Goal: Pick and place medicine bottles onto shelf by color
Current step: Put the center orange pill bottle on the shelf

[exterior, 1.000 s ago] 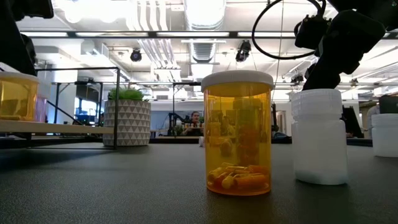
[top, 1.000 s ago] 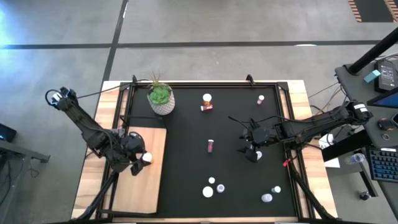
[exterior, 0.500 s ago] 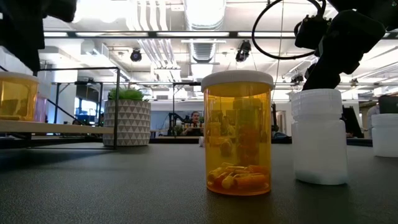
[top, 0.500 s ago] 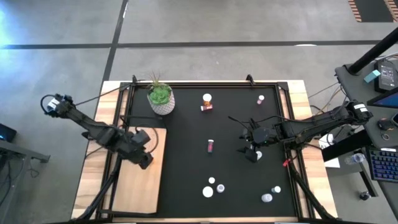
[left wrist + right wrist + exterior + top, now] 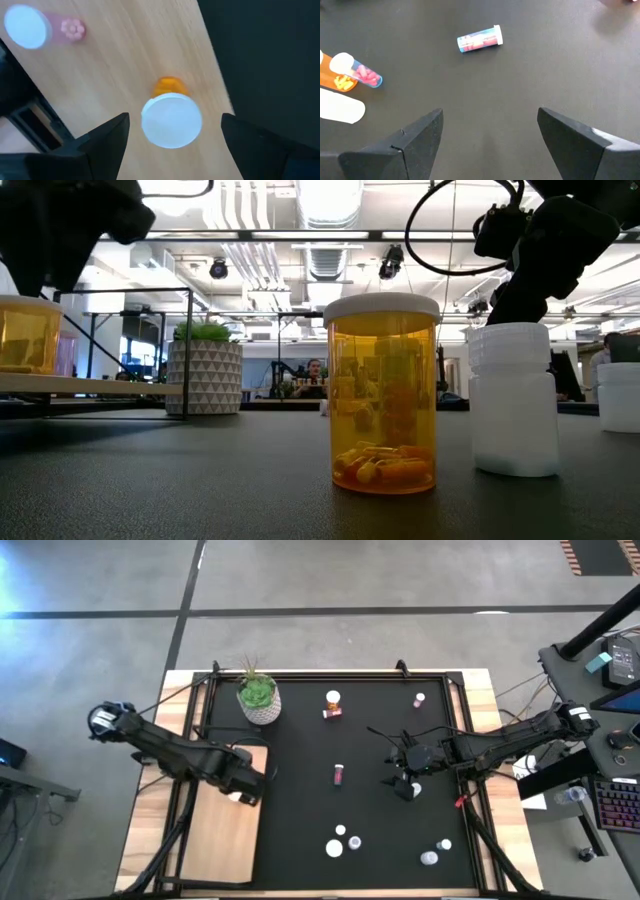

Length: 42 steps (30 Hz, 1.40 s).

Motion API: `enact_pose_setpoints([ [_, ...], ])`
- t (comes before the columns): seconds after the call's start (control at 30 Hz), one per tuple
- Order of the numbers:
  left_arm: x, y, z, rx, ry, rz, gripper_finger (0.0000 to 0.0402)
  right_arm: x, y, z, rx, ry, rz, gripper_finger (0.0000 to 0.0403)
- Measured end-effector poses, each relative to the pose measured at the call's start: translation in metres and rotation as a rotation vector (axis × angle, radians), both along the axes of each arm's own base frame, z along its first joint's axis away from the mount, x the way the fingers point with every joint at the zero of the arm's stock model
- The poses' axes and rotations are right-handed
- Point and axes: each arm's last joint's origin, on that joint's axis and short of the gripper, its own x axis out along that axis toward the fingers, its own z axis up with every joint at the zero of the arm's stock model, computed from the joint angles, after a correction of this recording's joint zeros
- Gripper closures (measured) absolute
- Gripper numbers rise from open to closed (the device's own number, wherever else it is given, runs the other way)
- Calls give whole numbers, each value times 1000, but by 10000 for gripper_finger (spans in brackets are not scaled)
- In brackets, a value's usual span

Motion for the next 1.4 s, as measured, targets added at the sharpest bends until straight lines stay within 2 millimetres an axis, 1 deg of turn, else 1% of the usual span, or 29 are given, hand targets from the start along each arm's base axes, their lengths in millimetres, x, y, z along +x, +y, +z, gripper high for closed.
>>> enact_pose_setpoints([
  [0.27, 1, 0, -10, 15, 37, 142, 104, 0, 0, 0, 0, 0, 0, 87],
  [0.43, 0, 0, -14, 24, 46, 200, 104, 0, 0, 0, 0, 0, 0, 87],
  [0.7, -2, 1, -21, 38, 58, 234, 105, 0, 0, 0, 0, 0, 0, 87],
  [0.83, 2, 0, -28, 15, 14, 233, 105, 0, 0, 0, 0, 0, 0, 87],
  [0.97, 2, -1, -30, 15, 2, 233, 106, 0, 0, 0, 0, 0, 0, 87],
  [1.1, 1, -2, -32, 18, 13, 226, 126, 0, 0, 0, 0, 0, 0, 87],
  [1.4, -1, -3, -32, -2, 29, 215, 212, 0, 0, 0, 0, 0, 0, 87],
])
